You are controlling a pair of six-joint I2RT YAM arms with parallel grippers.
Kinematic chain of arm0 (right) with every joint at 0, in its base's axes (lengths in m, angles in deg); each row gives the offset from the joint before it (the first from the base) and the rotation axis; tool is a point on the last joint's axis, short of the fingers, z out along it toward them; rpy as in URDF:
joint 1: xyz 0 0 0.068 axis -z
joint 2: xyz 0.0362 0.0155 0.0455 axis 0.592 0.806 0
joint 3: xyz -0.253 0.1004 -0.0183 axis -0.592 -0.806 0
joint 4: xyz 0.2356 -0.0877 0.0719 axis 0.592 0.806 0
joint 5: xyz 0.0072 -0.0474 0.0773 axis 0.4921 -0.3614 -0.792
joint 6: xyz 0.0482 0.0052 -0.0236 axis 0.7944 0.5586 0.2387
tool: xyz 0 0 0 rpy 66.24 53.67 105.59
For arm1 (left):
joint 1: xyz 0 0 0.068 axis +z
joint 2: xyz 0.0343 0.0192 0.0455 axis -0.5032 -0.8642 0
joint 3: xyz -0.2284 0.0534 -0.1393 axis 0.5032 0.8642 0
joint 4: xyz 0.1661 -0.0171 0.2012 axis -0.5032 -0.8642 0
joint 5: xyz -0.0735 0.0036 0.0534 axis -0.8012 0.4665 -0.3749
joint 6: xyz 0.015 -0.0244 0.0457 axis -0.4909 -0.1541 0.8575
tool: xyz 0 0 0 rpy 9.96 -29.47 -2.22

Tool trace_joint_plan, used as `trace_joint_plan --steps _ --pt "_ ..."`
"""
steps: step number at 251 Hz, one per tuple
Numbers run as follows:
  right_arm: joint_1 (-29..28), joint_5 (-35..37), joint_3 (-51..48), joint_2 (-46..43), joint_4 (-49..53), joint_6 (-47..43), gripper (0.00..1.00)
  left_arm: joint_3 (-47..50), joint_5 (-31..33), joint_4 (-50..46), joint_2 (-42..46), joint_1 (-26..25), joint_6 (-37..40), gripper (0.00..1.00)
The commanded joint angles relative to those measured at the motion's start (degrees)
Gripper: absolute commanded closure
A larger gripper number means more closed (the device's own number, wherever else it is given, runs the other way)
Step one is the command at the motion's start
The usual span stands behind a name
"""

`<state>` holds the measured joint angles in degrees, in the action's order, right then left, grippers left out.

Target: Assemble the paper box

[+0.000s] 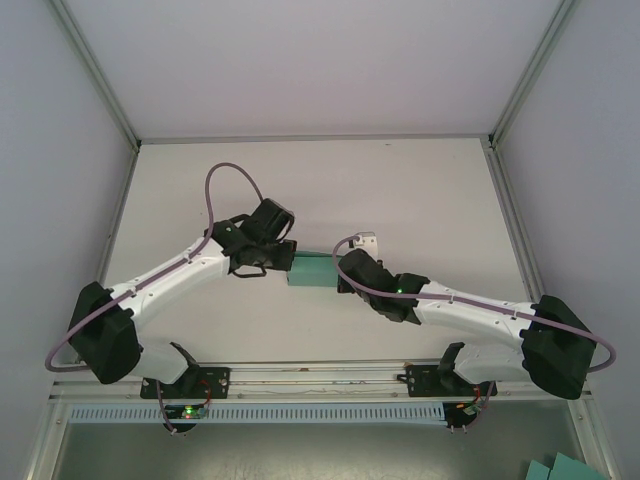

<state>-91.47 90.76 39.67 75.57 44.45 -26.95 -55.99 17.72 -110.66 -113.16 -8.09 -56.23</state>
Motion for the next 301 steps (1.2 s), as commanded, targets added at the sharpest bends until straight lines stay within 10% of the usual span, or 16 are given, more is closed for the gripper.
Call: trace_joint_plan --steps 1,138,171,206,301 --pt "-1.0 -5.5 -3.0 3.9 13.6 2.7 1.00 -1.1 -2.3 -1.7 -2.5 -1.1 -8.2 1.00" --pt "-1.2 -3.6 -8.6 0.1 4.5 -4.1 0.97 10.7 3.8 3.3 -6.1 -2.8 4.8 1.00" --pt "-0.8 -4.1 -6.2 -3.3 5.3 -7.3 0.86 10.2 3.5 3.4 -7.5 -2.8 4.8 1.00" --pt "2.0 -3.4 -2.8 -8.5 7.2 -8.4 0.41 10.2 3.7 3.8 -7.2 -2.8 5.0 1.00" --pt "9.1 -5.8 0.3 -11.8 -2.7 -11.4 0.28 10.1 2.3 5.2 -6.4 -2.8 5.8 1.00"
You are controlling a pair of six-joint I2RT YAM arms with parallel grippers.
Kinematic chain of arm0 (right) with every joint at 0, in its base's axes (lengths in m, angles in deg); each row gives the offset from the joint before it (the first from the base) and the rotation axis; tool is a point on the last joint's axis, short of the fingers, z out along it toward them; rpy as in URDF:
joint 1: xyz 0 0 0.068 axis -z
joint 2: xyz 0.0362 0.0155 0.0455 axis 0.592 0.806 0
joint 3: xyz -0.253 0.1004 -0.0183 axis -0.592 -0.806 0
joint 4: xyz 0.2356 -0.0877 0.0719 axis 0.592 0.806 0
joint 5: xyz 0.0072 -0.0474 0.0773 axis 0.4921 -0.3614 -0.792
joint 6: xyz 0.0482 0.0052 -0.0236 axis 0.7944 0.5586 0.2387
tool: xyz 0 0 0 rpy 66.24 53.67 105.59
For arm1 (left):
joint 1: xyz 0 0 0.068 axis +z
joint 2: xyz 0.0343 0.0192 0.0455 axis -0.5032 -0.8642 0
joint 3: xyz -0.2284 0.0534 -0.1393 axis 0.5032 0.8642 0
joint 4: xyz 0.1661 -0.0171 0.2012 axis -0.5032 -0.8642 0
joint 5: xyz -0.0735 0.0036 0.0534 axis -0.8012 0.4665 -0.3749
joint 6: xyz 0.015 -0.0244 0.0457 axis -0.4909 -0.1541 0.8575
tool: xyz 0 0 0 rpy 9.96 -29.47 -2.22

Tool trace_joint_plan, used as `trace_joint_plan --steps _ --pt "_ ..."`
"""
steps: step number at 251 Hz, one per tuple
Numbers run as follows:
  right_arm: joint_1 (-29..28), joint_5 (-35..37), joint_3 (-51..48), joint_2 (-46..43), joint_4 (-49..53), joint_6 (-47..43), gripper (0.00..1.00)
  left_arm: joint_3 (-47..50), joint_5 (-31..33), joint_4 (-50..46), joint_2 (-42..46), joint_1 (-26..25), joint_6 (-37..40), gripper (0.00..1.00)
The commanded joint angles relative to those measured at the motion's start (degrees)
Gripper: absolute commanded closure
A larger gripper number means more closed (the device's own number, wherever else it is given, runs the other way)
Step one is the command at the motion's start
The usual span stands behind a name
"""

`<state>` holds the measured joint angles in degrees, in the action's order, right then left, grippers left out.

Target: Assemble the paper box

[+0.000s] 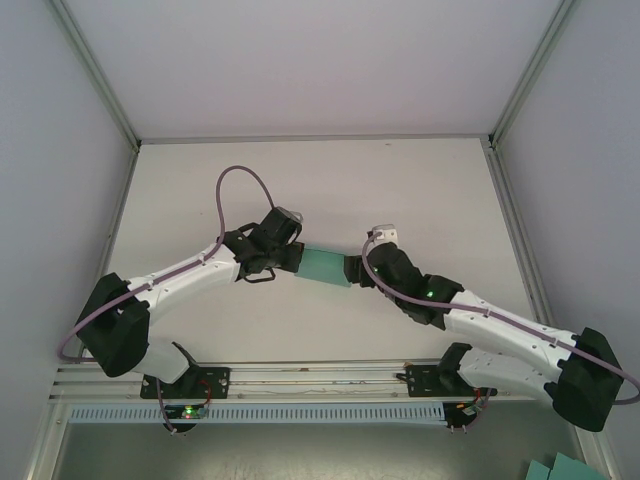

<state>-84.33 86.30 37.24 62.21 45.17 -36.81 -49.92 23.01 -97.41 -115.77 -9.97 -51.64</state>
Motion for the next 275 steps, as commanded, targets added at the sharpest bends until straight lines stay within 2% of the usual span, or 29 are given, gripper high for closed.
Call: trace_joint_plan --steps 1,17,34,55,103,119,136,166,193,222,253,275 --pt "2.0 -1.3 2.8 1.7 -3.4 -1.6 0.28 4.1 -2.9 -8.1 -3.8 -0.9 1.2 1.00" --pt "2.9 -1.0 3.9 4.1 -3.5 -1.1 0.28 3.9 -2.9 -8.2 -3.7 -0.9 1.3 1.00" --pt "3.7 -1.3 4.6 6.7 -3.1 -0.2 0.34 3.9 -2.6 -8.4 -3.4 -0.9 1.2 1.00" --pt "4.1 -2.2 4.6 9.0 -0.7 1.3 0.35 3.9 -1.8 -8.7 -2.9 -0.9 1.0 1.00" --pt "4.1 -4.5 -1.4 11.8 -0.6 6.5 0.38 3.6 -3.5 -8.2 -1.4 -1.0 2.1 1.00" --pt "4.0 -5.5 -3.3 12.5 -1.2 8.3 0.39 3.2 -5.0 -7.9 -0.7 -0.9 3.1 0.86" --pt "3.7 -6.4 -4.9 12.7 -2.1 9.8 0.40 2.5 -5.2 -8.5 0.8 -0.9 3.7 0.67" --pt "3.7 -5.8 -6.1 12.6 -2.3 11.0 0.41 1.2 -6.7 -9.6 4.3 -1.0 4.7 0.50" --pt "3.7 -5.8 -6.5 13.1 -2.0 11.9 0.43 1.0 -11.0 -9.2 8.1 -0.9 5.5 0.29" --pt "3.8 -5.6 -6.5 14.7 -1.0 12.4 0.46 0.2 -11.4 -8.6 10.9 -0.9 5.3 0.18" --pt "3.8 -6.2 -6.8 16.1 -0.9 12.2 0.47 -0.6 -6.7 -7.6 11.3 0.8 1.2 0.02" --pt "3.9 -6.0 -7.1 16.5 -0.9 12.1 0.49 -1.2 -7.8 -6.8 9.1 4.3 -1.6 0.01"
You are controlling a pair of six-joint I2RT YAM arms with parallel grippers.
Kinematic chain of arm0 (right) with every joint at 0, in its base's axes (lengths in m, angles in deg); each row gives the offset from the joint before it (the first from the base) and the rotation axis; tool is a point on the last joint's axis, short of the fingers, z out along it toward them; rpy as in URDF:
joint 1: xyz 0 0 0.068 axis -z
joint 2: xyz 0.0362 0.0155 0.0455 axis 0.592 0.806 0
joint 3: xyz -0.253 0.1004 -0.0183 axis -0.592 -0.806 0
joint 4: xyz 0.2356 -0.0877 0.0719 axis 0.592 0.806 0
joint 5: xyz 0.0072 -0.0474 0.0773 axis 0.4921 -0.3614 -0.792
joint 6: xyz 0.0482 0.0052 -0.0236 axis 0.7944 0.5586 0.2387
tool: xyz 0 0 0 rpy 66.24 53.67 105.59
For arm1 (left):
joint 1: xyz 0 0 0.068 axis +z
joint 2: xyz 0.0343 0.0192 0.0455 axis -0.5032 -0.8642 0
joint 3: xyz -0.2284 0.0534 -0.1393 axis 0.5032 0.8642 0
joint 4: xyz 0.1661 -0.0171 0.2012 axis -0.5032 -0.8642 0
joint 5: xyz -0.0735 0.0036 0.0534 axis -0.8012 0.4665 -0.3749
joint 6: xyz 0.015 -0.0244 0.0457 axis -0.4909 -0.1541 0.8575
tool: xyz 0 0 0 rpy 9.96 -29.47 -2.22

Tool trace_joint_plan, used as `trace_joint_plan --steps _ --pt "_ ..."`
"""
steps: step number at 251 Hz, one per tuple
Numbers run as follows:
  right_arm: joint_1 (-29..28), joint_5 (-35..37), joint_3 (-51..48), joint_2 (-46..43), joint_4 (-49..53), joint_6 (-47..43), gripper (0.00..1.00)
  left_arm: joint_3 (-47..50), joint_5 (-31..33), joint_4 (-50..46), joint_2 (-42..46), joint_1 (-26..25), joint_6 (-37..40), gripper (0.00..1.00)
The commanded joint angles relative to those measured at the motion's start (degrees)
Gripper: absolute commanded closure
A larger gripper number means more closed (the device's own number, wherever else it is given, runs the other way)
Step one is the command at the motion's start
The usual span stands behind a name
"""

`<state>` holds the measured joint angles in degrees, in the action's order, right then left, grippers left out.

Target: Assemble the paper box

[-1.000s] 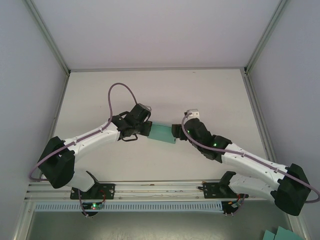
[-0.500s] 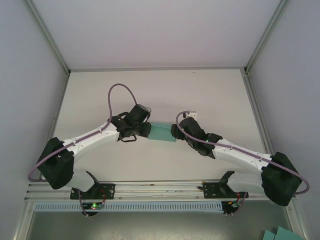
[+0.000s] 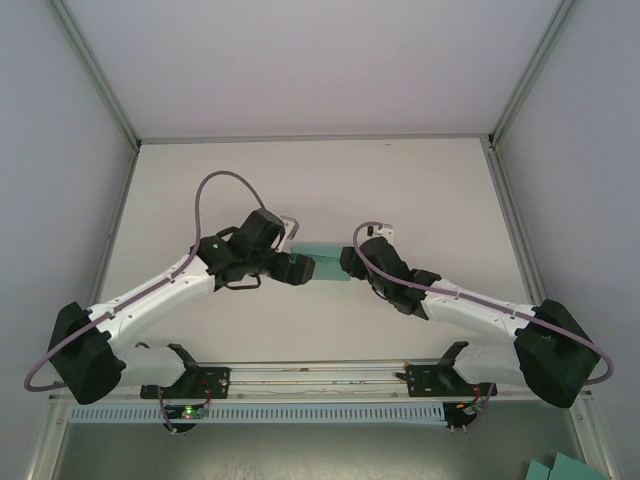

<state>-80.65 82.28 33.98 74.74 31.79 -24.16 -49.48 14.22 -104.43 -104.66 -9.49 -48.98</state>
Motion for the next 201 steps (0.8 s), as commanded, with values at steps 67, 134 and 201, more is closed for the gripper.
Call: trace_joint_plan --steps 67,134,201 --pt "0.6 -2.4 -3.6 5.6 12.9 -1.6 0.51 1.4 -10.2 9.6 -8.4 11.7 -7.2 0.11" --pt "1.0 -2.6 -3.7 7.0 12.9 -2.0 0.53 5.2 -21.3 17.4 -11.1 16.7 -10.4 0.18" --pt "1.4 -3.0 -4.2 9.0 12.5 -2.3 0.56 5.9 -28.6 24.1 -10.1 19.6 -14.6 0.17"
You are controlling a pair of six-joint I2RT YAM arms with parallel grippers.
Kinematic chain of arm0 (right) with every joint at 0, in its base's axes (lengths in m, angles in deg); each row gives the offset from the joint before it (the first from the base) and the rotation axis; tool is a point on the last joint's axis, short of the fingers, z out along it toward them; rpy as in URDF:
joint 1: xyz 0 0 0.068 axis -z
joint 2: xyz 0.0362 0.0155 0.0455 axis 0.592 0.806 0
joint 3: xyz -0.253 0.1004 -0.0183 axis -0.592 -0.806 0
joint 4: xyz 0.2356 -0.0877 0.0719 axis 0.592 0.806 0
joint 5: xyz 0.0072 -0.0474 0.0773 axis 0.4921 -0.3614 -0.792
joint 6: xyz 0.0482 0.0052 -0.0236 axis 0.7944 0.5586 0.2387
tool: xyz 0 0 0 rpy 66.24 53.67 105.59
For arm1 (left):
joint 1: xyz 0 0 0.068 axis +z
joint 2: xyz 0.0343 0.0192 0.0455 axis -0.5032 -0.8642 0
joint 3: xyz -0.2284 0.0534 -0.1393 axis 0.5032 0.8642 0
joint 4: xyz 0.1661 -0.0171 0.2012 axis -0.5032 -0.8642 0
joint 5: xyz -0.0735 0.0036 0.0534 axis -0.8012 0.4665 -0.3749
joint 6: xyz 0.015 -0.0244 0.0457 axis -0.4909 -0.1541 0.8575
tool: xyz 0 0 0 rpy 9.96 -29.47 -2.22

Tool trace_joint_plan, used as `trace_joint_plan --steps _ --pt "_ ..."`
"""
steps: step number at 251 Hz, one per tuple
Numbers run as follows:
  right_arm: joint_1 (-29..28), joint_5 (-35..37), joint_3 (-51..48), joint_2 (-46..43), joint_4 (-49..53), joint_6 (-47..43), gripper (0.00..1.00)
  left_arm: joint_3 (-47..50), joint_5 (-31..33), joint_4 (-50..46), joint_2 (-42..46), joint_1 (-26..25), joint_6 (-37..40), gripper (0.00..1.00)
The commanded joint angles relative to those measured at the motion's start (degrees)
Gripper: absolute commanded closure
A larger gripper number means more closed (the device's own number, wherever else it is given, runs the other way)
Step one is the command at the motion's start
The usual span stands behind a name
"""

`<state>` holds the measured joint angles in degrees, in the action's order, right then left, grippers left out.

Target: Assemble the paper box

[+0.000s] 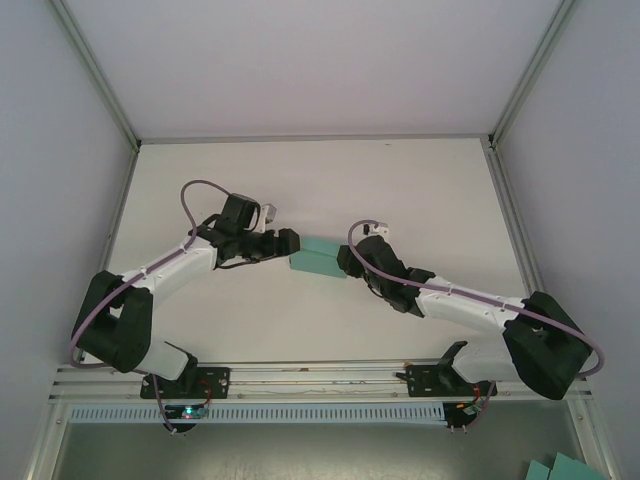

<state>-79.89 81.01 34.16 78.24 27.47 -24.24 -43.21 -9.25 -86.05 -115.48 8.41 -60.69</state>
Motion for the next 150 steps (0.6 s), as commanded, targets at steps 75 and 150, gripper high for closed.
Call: trace_joint_plan --steps 75,150 --pt "1.1 -2.5 -4.5 6.6 15.8 -2.4 0.58 -1.5 -4.6 6.7 -6.8 4.4 -3.4 0.42" --pt "2.8 -5.7 -10.0 5.4 8.7 -0.9 0.64 7.3 -6.1 13.5 -12.3 5.5 -5.8 0.88"
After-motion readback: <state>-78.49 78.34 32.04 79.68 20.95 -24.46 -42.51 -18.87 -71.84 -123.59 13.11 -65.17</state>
